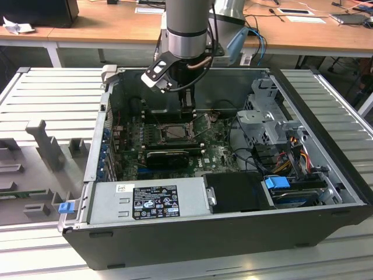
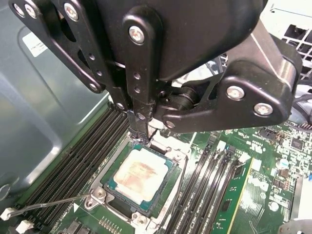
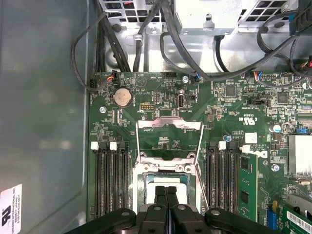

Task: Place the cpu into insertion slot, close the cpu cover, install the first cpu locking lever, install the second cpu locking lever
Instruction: 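Close the cpu cover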

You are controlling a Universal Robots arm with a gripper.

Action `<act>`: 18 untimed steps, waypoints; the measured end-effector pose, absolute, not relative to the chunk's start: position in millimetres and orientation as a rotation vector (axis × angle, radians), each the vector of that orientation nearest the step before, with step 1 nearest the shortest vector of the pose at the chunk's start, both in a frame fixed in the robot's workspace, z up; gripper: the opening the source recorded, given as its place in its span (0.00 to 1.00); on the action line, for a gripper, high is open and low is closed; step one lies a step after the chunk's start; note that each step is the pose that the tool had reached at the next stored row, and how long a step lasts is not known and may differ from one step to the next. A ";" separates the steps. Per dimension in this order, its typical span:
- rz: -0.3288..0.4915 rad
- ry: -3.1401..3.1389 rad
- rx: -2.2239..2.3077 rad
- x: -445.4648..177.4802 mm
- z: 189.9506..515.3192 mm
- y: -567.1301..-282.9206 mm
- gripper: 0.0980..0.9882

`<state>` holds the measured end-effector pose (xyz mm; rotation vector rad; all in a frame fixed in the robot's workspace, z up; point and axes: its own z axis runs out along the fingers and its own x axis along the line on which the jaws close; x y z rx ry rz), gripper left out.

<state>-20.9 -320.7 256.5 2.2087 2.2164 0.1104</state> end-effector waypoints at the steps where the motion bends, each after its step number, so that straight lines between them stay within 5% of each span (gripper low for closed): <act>1: 0.110 2.217 2.209 -20.3 256.6 -320.7 0.01; 18: 0.096 2.223 2.215 4.3 257.4 -320.4 0.01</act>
